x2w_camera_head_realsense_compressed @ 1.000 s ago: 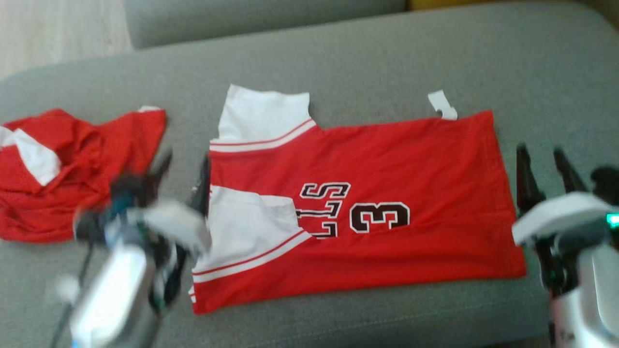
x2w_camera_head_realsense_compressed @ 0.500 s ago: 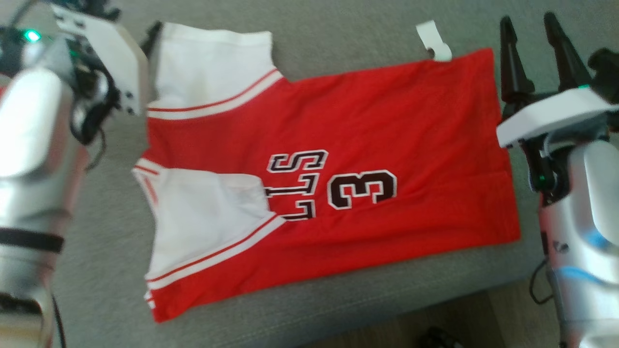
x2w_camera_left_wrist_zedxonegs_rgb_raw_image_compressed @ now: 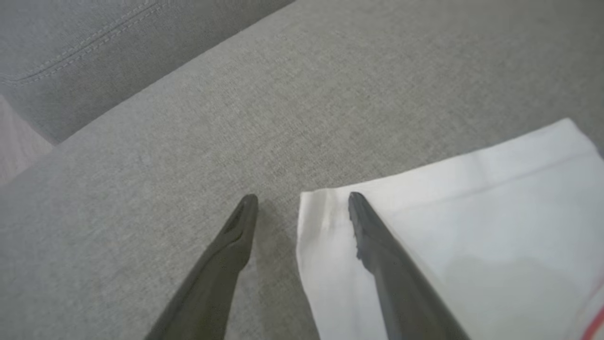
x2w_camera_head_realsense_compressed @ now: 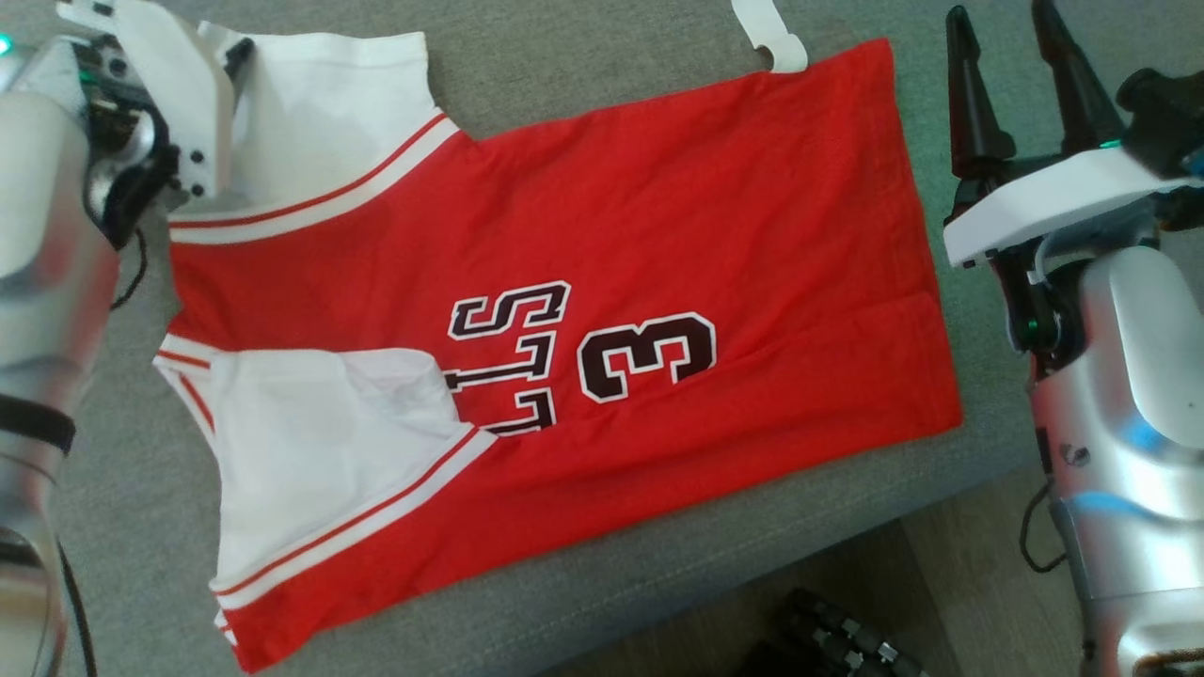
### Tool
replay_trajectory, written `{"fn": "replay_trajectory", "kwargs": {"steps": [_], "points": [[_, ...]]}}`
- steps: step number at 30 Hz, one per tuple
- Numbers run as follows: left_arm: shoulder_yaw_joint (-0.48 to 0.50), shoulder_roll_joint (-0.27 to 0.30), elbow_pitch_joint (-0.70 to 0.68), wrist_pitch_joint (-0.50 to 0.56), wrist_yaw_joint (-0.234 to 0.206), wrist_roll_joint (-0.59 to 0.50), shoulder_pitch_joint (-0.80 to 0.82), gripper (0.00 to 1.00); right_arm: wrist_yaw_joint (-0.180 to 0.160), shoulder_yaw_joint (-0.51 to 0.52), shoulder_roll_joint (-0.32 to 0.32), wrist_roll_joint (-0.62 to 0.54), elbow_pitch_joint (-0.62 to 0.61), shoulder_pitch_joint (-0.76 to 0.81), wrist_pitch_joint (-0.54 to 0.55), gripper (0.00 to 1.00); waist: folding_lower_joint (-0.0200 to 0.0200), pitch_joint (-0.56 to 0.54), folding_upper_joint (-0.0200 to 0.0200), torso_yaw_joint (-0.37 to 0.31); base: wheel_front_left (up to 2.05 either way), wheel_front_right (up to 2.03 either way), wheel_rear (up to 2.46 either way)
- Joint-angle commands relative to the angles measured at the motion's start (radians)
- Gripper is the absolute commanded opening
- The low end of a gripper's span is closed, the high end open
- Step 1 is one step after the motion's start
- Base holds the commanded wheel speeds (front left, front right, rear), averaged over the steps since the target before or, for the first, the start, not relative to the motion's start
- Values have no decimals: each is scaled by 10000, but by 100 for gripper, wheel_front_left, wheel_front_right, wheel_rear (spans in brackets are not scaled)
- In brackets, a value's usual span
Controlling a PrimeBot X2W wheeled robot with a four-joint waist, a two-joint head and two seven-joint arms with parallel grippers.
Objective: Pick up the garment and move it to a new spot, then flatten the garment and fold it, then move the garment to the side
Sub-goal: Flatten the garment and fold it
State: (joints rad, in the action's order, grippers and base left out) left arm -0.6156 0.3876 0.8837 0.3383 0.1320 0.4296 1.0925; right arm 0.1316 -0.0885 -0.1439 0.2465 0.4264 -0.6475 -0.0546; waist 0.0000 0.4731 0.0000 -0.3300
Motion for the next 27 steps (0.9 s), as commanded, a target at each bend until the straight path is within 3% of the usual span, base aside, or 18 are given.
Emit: {"fn": "replay_trajectory", "kwargs": {"steps": [1,3,4,5,13,20,27], "points": [[140,462,-118,-17,-16,58,436,100,-9,-122,-123,72,-258,-217,-93,100,0,1,0,-16,0,0,0],[-75,416,46,36,-15,232,462,100,-9,-124,-141,65,-169,-243,-126,100,0,-18,0,-18,0,0,0],[-206,386,100,102,-15,353,464,38,-9,-120,-154,63,-128,-255,-130,100,0,-31,0,-9,0,0,0],[-485,350,121,226,-15,652,458,0,-9,-94,-198,66,-23,-282,-104,100,0,-77,0,32,0,0,0],[-643,159,142,-948,-14,1387,659,0,-9,6,-568,340,520,-468,133,100,0,-517,0,635,0,0,0],[-664,-157,-333,-2325,-14,1758,527,0,-9,-244,-1156,1172,1246,-723,965,100,0,-969,0,1465,0,0,0],[-850,-338,-1178,-2715,-14,2015,245,0,-9,-839,-2026,2015,2170,-1029,1741,100,0,-1046,0,2206,0,0,0]]}}
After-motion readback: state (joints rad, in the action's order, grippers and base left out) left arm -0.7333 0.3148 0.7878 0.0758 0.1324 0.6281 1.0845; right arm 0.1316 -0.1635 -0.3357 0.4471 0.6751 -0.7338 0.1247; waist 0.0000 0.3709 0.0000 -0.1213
